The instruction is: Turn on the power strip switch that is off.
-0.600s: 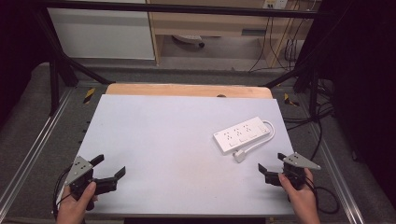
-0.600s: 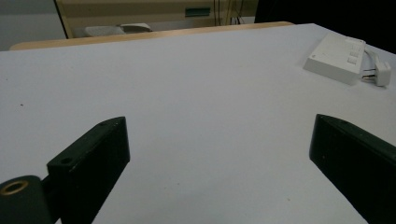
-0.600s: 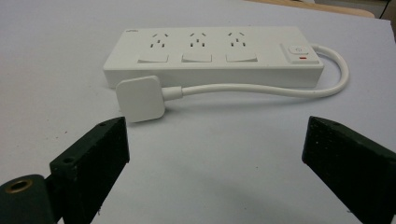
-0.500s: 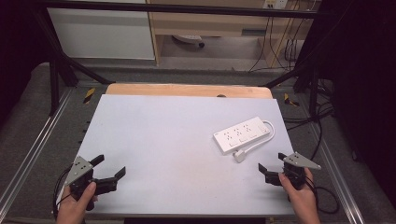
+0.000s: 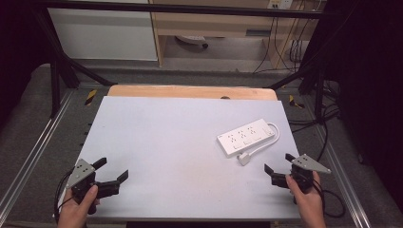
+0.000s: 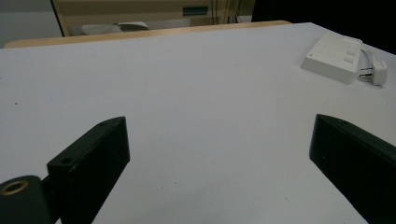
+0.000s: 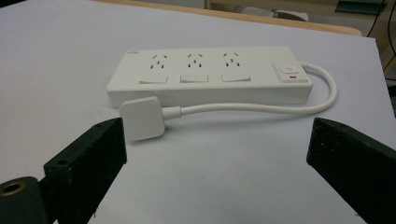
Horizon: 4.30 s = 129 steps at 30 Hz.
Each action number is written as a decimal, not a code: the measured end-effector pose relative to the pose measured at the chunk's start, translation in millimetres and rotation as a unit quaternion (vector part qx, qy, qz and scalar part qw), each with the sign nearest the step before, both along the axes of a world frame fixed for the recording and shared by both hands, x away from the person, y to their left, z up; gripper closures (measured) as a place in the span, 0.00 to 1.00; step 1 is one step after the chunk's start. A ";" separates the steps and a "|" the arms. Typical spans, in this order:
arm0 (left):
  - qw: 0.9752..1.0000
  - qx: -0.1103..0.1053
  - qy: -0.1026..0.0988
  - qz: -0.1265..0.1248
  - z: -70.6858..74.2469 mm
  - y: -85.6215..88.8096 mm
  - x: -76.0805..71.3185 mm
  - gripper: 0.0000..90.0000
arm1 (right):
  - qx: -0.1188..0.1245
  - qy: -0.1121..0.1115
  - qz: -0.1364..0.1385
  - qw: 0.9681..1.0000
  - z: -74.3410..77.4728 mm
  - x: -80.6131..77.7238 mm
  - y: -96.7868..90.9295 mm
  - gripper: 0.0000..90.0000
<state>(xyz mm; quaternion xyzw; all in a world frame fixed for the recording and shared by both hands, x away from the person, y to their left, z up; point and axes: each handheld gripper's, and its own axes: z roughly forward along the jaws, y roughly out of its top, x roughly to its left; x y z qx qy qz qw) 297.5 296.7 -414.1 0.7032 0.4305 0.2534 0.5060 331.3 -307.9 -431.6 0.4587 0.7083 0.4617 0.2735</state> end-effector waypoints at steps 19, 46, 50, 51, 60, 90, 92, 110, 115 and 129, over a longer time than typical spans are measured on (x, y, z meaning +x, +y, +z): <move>1.000 0.005 -0.001 -0.003 0.7 -0.3 -0.5 0.06 | 0.001 -0.007 0.009 1.000 13.5 -5.3 5.2 0.03; 1.000 0.009 0.004 -0.005 -0.4 0.3 -0.3 0.06 | 0.010 -0.010 0.020 1.000 29.6 -9.1 15.9 0.03; 1.000 0.008 0.007 -0.008 -1.3 -1.3 0.6 0.06 | 0.011 -0.003 0.025 1.000 34.0 -7.3 18.1 0.04; 1.000 0.011 0.006 -0.007 -1.3 -1.0 0.7 0.06 | 0.011 -0.004 0.026 1.000 35.4 -7.5 19.0 0.04; 1.000 0.010 0.004 -0.010 -0.3 -1.4 0.4 0.06 | 0.006 -0.013 0.030 0.999 48.2 -4.5 21.5 0.05; 1.000 0.020 0.018 -0.015 -4.7 -5.1 2.0 0.06 | 0.014 -0.010 0.050 0.999 84.8 46.3 32.3 0.08; 0.999 0.021 0.016 -0.017 -4.3 -5.6 1.6 0.06 | 0.018 -0.003 0.047 0.999 80.0 52.0 33.6 0.08; 0.999 0.021 0.022 -0.011 -6.3 -4.1 2.6 0.06 | 0.007 -0.015 0.010 1.000 86.8 93.2 32.3 0.36; 0.999 0.022 0.022 -0.006 -6.6 -3.1 3.1 0.06 | 0.005 -0.017 0.006 1.000 85.6 99.9 33.1 0.44; 0.999 0.020 0.027 -0.008 -8.1 -4.8 3.4 0.06 | -0.007 -0.039 -0.007 0.999 79.3 114.8 31.1 0.73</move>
